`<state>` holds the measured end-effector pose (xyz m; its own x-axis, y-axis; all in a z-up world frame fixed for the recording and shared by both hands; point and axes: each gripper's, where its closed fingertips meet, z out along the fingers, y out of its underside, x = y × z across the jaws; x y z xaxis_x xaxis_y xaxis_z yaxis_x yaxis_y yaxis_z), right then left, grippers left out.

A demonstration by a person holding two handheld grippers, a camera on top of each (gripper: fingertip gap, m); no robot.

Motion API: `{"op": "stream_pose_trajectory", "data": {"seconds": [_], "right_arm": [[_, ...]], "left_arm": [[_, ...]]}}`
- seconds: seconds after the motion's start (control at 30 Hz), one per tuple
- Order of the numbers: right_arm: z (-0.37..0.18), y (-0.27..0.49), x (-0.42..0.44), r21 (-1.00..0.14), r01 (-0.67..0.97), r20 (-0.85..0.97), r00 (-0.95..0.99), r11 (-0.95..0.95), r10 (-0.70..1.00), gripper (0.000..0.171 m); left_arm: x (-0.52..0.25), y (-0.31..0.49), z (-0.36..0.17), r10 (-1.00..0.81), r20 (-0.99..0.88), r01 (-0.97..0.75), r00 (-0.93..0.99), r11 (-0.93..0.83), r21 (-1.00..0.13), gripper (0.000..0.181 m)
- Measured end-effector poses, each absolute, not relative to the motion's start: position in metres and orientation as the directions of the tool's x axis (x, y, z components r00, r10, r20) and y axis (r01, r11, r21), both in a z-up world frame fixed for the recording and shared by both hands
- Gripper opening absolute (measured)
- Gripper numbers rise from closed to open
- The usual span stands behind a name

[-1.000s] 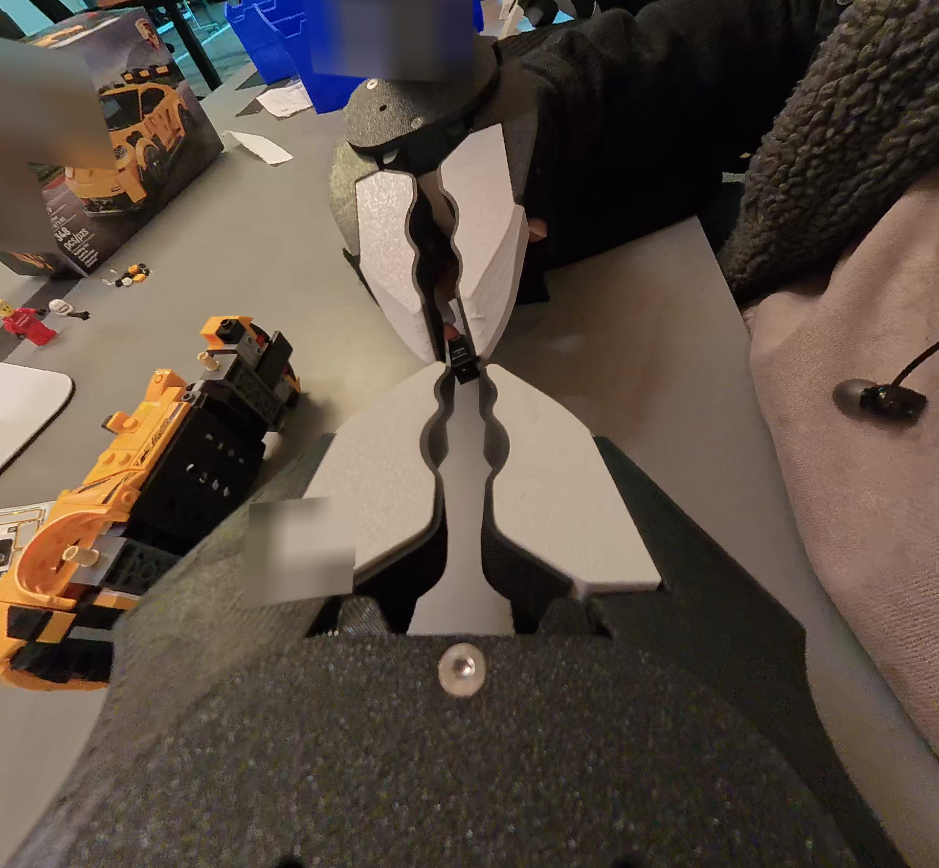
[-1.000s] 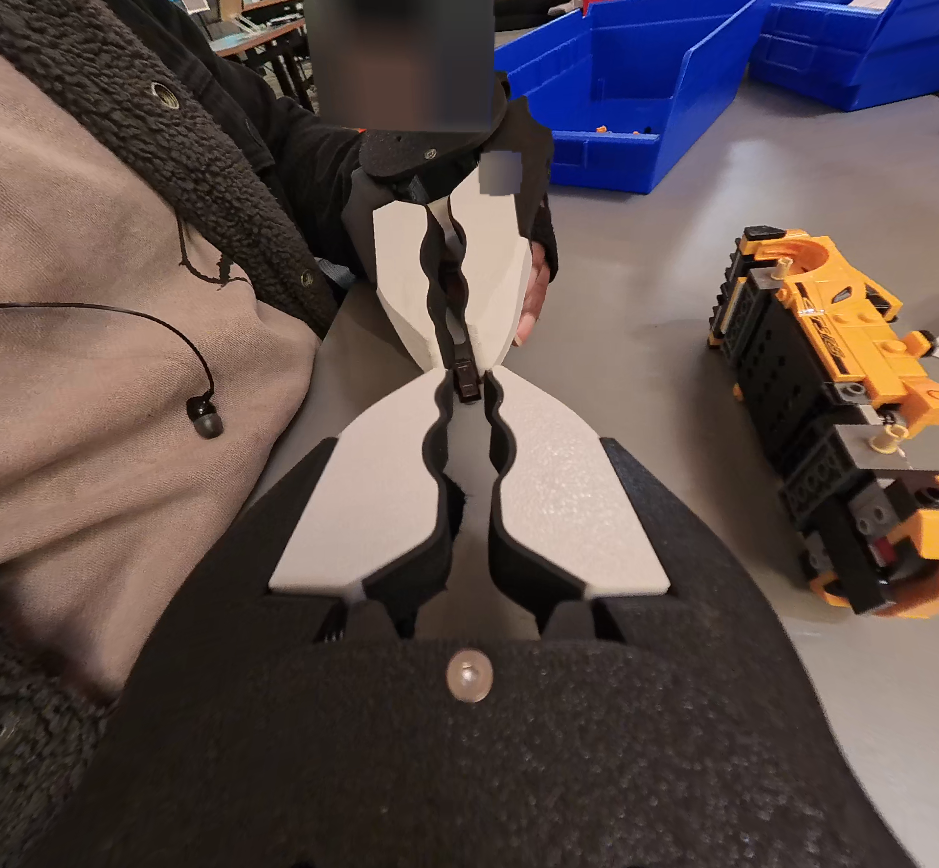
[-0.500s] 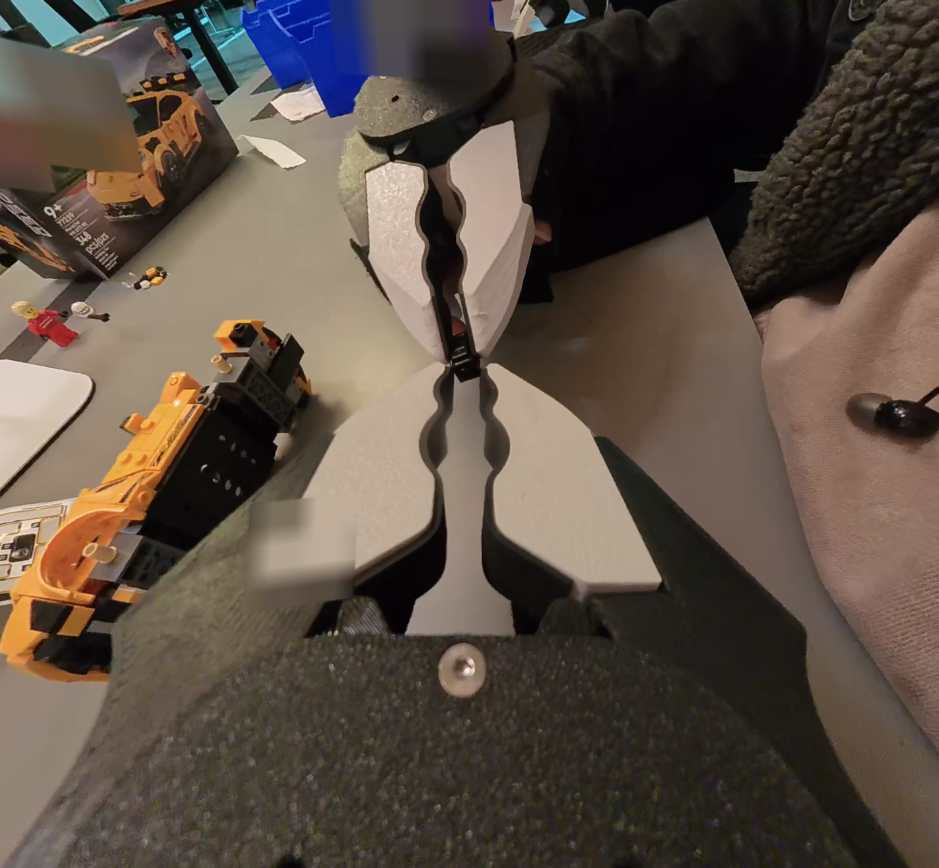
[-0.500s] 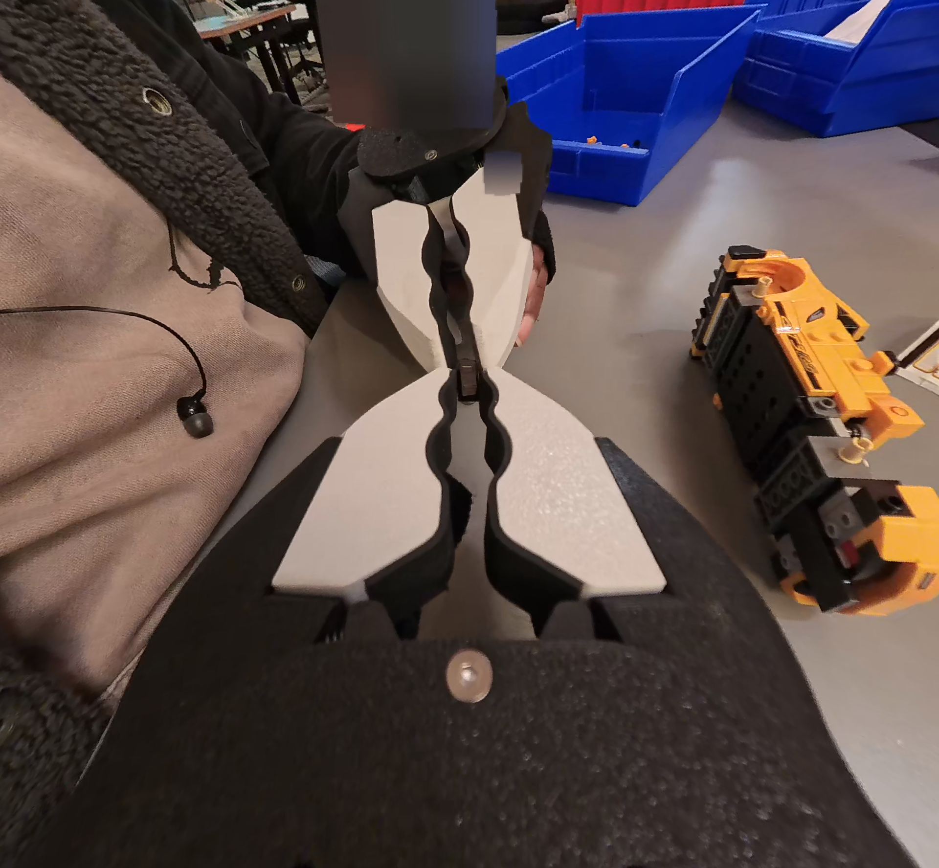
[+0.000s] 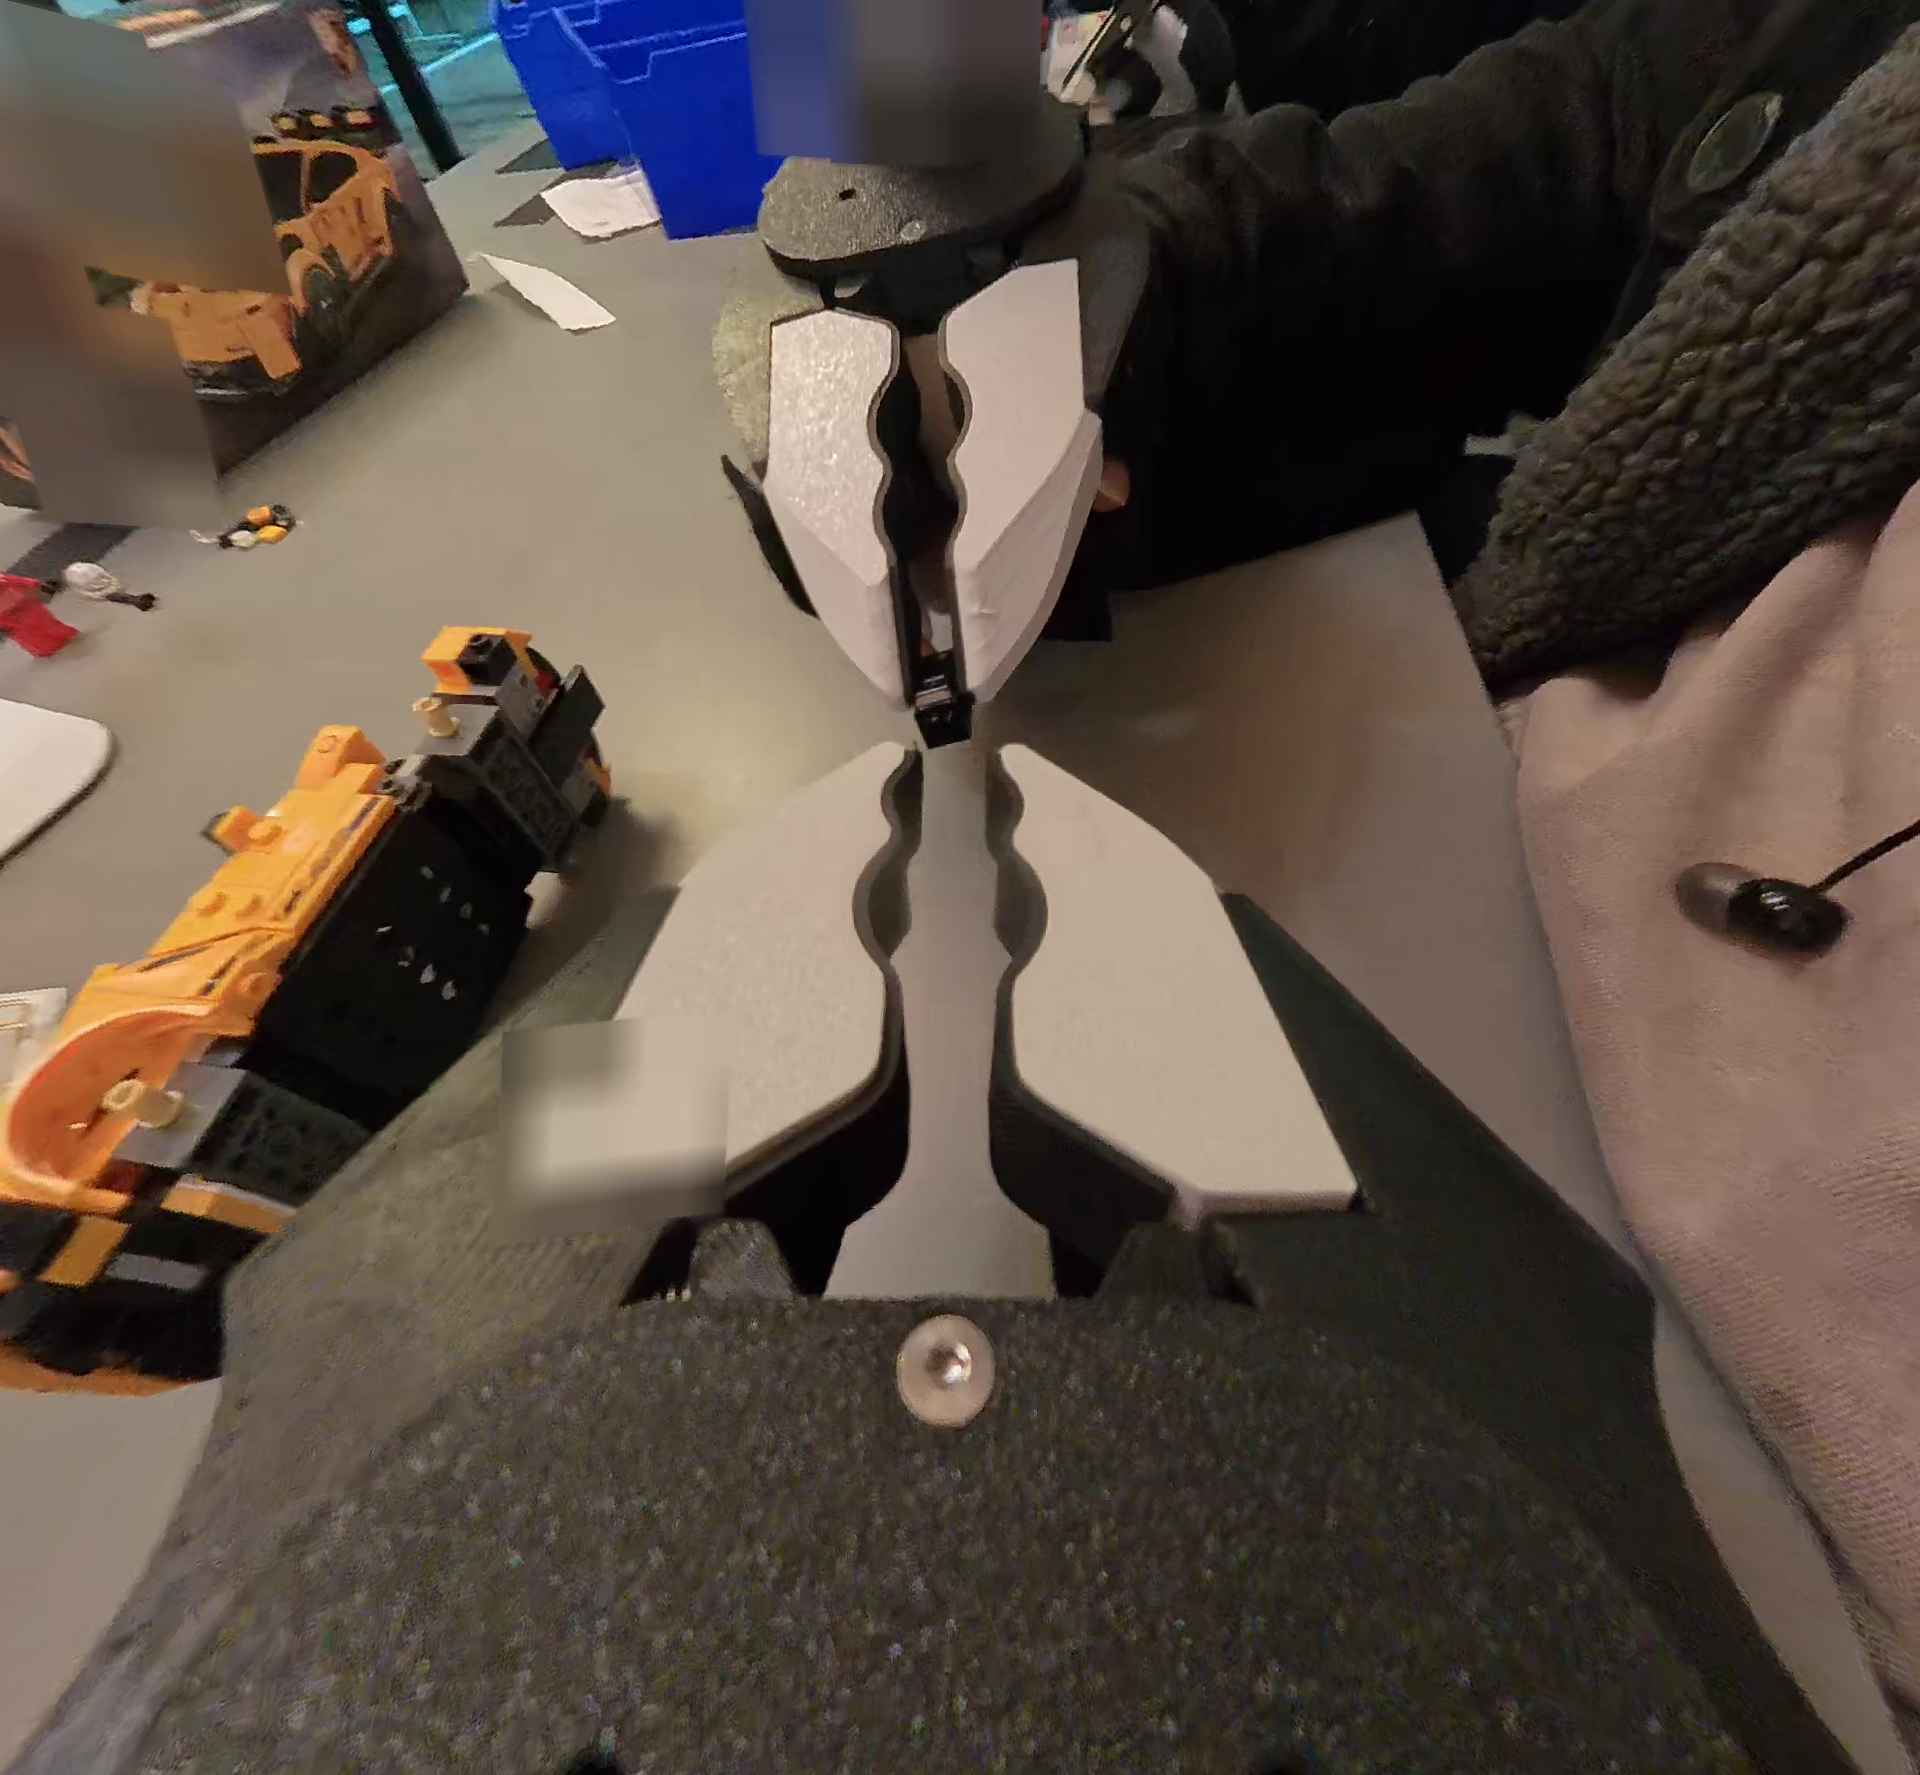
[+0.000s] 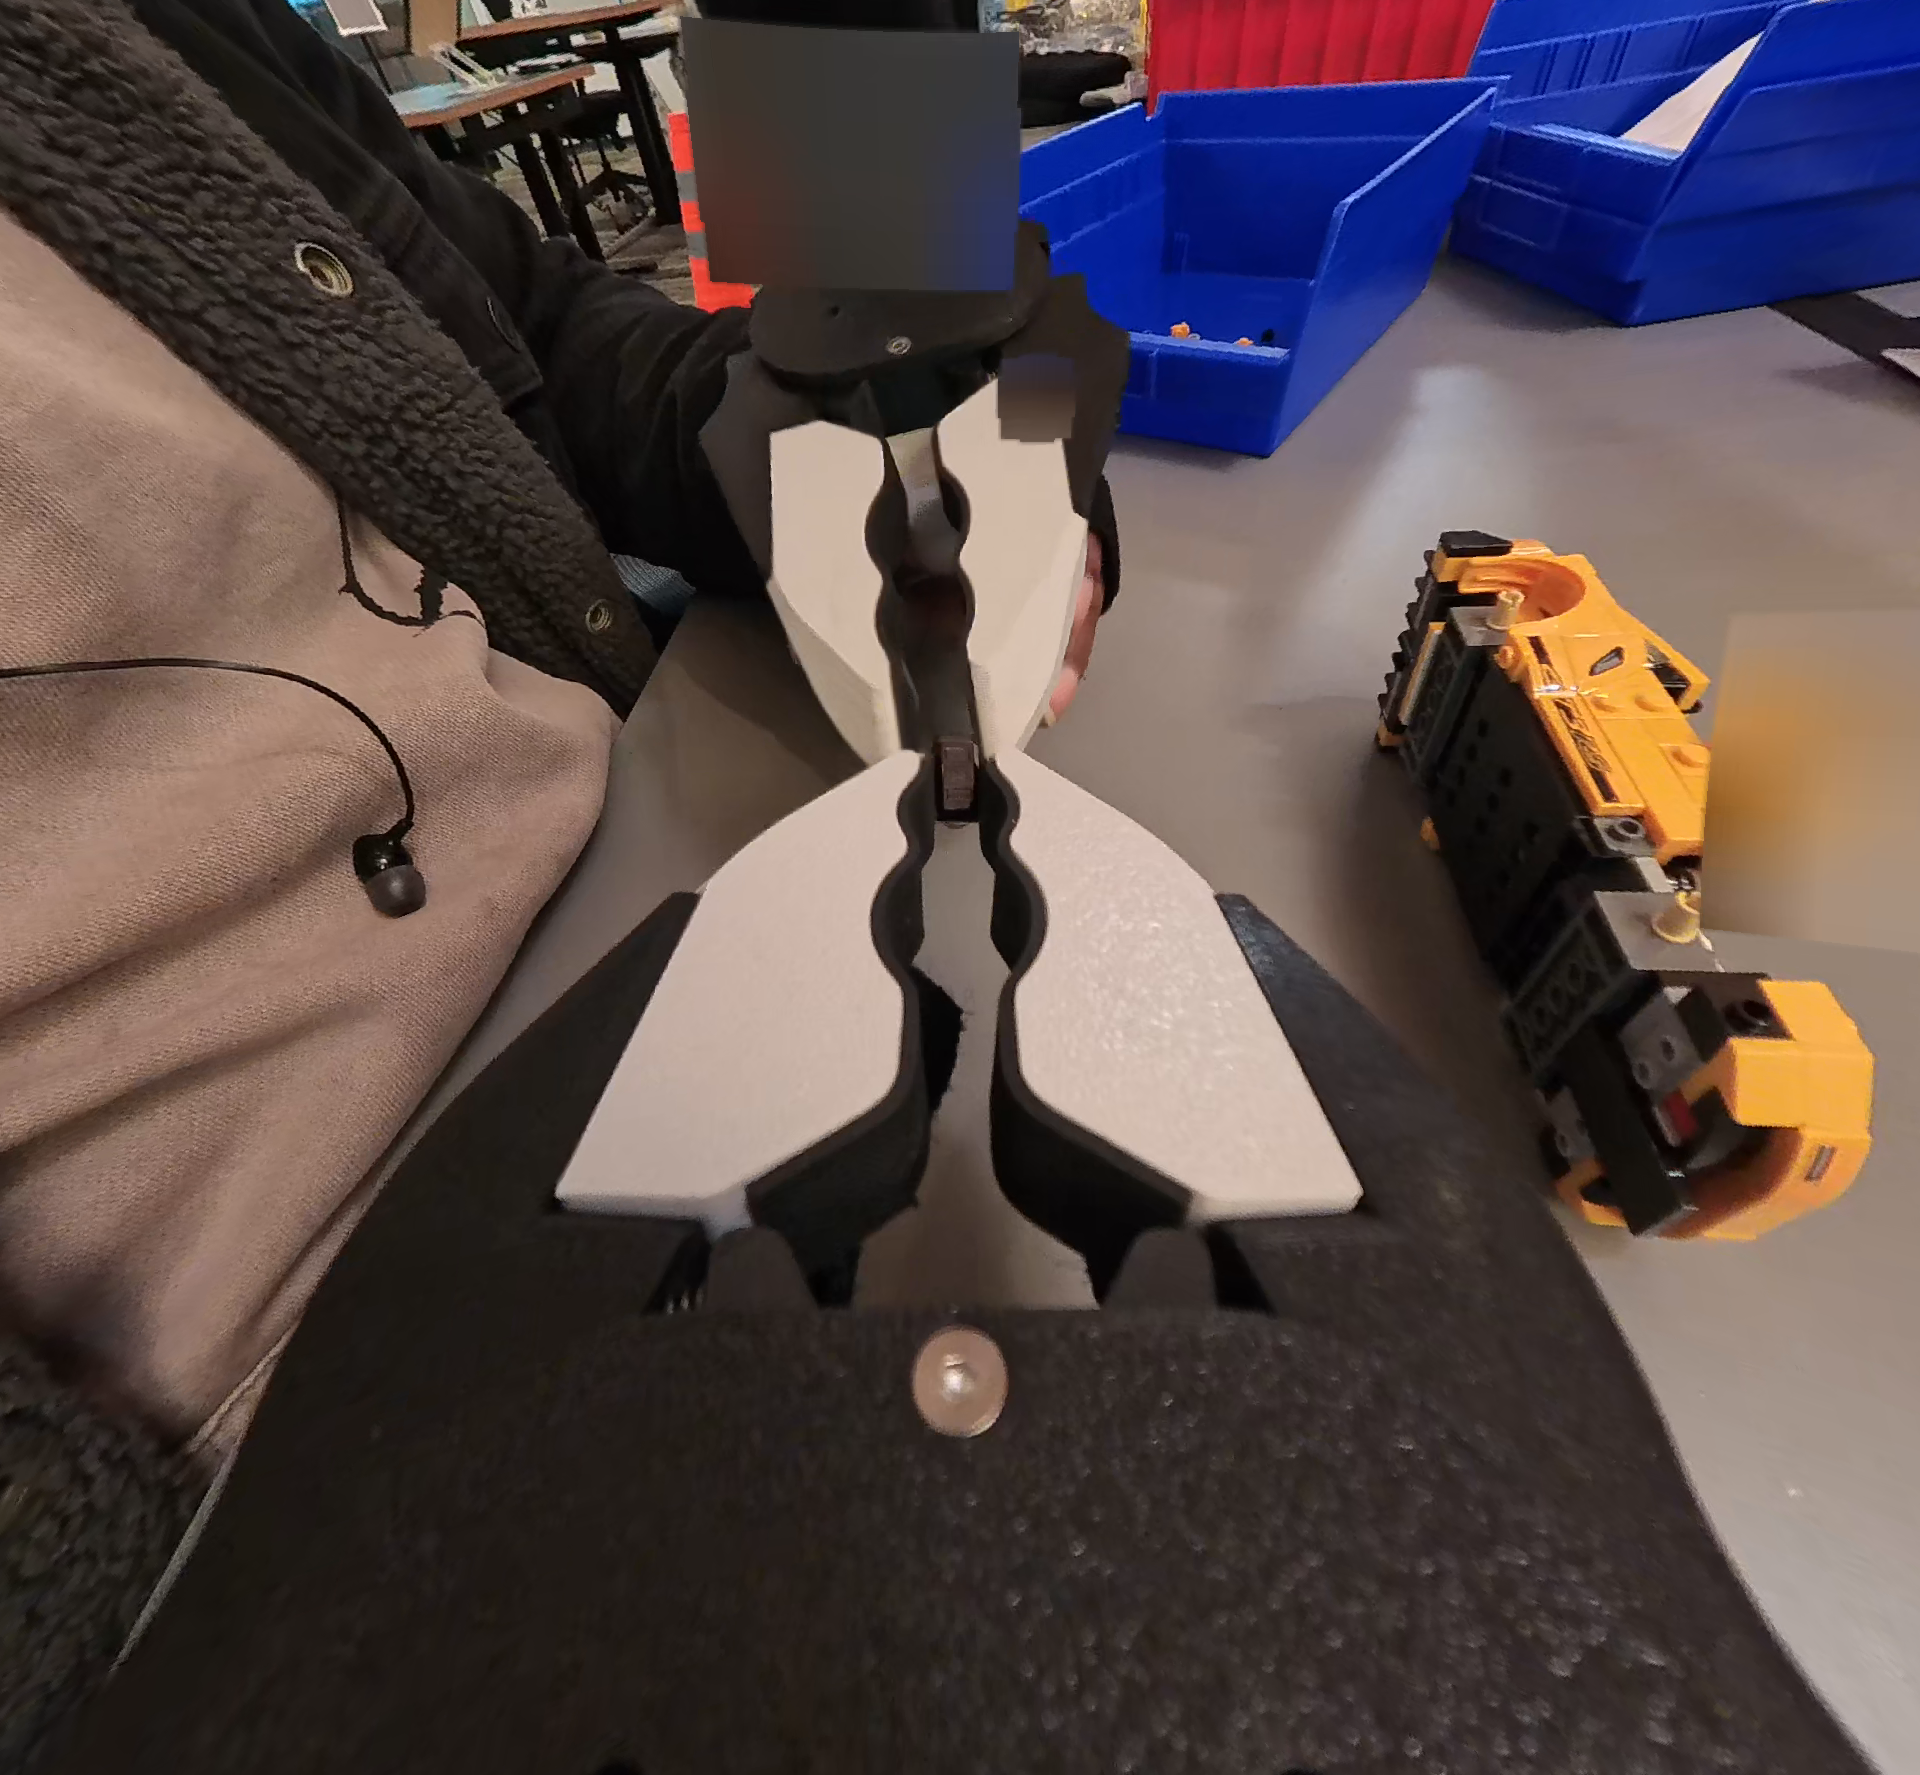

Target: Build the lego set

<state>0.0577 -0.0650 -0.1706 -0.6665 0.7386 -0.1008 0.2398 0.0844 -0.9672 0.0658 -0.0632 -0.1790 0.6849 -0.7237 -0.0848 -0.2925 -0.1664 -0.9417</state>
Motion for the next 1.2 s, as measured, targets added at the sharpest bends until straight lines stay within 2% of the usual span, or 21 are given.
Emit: {"op": "stream_pose_trajectory", "data": {"seconds": [0.2,0.37,0.53,0.9,1.2], "right_arm": [[-0.175,-0.067,0.058,-0.964,0.238,-0.074,-0.672,0.12,0.737,0.008],[-0.179,-0.069,0.058,-0.96,0.236,-0.051,-0.676,0.151,0.735,0.008],[-0.179,-0.071,0.058,-0.96,0.227,-0.035,-0.681,0.166,0.731,0.008],[-0.173,-0.064,0.054,-0.969,0.217,-0.051,-0.652,0.122,0.757,0.009],[-0.172,-0.058,0.05,-0.969,0.227,-0.062,-0.618,0.102,0.784,0.008]], "left_arm": [[0.07,-0.065,-0.18,-0.746,0.023,-0.219,0.666,-0.224,-0.95,0.016],[0.069,-0.063,-0.184,-0.738,0.049,-0.217,0.673,-0.26,-0.941,0.008],[0.07,-0.064,-0.186,-0.744,0.068,-0.213,0.665,-0.277,-0.937,0.008],[0.063,-0.058,-0.179,-0.716,0.014,-0.211,0.698,-0.225,-0.951,0.008],[0.046,-0.047,-0.16,-0.65,0.052,-0.088,0.758,-0.18,-0.98,0.008]]}}
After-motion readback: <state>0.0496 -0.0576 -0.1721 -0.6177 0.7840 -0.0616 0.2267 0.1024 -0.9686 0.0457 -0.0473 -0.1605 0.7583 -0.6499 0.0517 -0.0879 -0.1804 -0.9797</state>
